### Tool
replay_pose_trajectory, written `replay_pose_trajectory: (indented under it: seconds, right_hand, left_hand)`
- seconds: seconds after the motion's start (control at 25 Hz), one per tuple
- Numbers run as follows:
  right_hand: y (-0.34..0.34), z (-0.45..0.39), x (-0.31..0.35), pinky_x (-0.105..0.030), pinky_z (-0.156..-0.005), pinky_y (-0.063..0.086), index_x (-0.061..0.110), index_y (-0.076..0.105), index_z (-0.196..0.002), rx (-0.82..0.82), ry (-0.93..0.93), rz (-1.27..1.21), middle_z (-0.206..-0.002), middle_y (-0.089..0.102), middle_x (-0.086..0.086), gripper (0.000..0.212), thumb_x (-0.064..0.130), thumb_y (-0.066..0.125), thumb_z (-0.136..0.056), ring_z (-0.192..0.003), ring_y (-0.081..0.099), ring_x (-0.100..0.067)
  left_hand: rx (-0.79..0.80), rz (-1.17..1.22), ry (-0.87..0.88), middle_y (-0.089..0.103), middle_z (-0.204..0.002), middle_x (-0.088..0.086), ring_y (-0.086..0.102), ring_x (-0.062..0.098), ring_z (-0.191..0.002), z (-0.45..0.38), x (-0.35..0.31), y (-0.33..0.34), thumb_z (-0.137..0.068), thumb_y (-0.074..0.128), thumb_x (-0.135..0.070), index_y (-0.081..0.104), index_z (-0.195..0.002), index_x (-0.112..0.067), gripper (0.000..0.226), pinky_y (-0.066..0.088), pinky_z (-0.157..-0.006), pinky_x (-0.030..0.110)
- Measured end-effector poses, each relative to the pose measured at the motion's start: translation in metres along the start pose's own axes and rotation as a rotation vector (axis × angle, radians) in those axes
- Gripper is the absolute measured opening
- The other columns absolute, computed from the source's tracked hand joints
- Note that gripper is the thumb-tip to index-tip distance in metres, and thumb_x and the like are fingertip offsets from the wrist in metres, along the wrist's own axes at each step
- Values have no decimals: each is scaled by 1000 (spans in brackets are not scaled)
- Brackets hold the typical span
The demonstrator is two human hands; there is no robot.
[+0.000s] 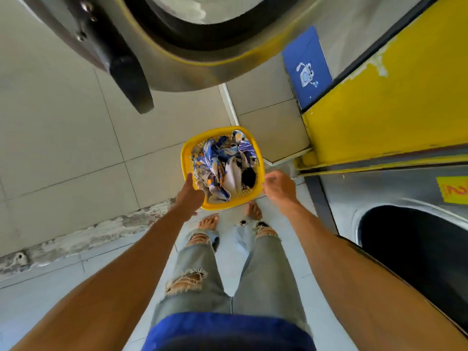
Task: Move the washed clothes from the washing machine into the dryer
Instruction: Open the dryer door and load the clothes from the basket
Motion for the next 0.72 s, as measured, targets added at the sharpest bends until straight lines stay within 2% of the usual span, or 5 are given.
replay_pose_trajectory:
  seconds: [0.2, 0.4, 0.52, 0.64, 0.72]
  right_hand:
    - [-51, 116, -24, -46, -87, 57, 18, 69, -97, -243, 72, -238, -97, 72, -7, 20, 22, 53, -86, -93, 69, -27]
    - [-87, 204, -39, -47, -86, 57, 24, 71, -97, -523, 25, -461, -97, 75, -4, 33, 36, 46, -80, -90, 72, -29]
    - [-113, 256, -59, -46, -90, 55, 22, 71, -93, -704, 41, -565, -97, 75, -5, 23, 32, 53, -82, -93, 71, -29]
    - [-149, 311, -90, -37, -91, 53, 17, 73, -98, -904, 93, -648, -99, 75, -5, 22, 25, 54, -90, -90, 70, -24]
    - [-176, 348, -115, -30, -88, 48, 16, 75, -102, -1050, 130, -629, -104, 75, -5, 25, 17, 53, -92, -97, 69, -25]
  left_hand:
    - [127, -169, 276, 57, -120, 25, 51, 23, -66, 110, -47, 4, -92, 39, -7, 16, -153, -34, 70, 48, -61, 34]
    - [258, -453, 685, 51, -139, 12, 47, 21, -99, 191, -81, 41, -92, 43, -7, 31, -149, -24, 62, 51, -97, 47]
    - [426, -538, 749, 60, -97, 9, 53, 19, -69, 241, -92, 78, -92, 44, -3, 41, -144, -25, 57, 53, -67, 36]
    - [569, -687, 909, 62, -85, 18, 58, 8, -51, 293, -101, 119, -93, 45, -1, 49, -139, -11, 47, 47, -53, 22]
    - [617, -828, 1041, 67, -108, 21, 70, 19, -89, 328, -104, 152, -91, 47, -1, 52, -137, -6, 46, 53, -78, 29]
Point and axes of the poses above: each hand's wrist, its own z-axis away from the middle knuckle, its own y-axis out of the palm, x = y × z, the point moved 2 cm from there along -z, towards the middle knuckle
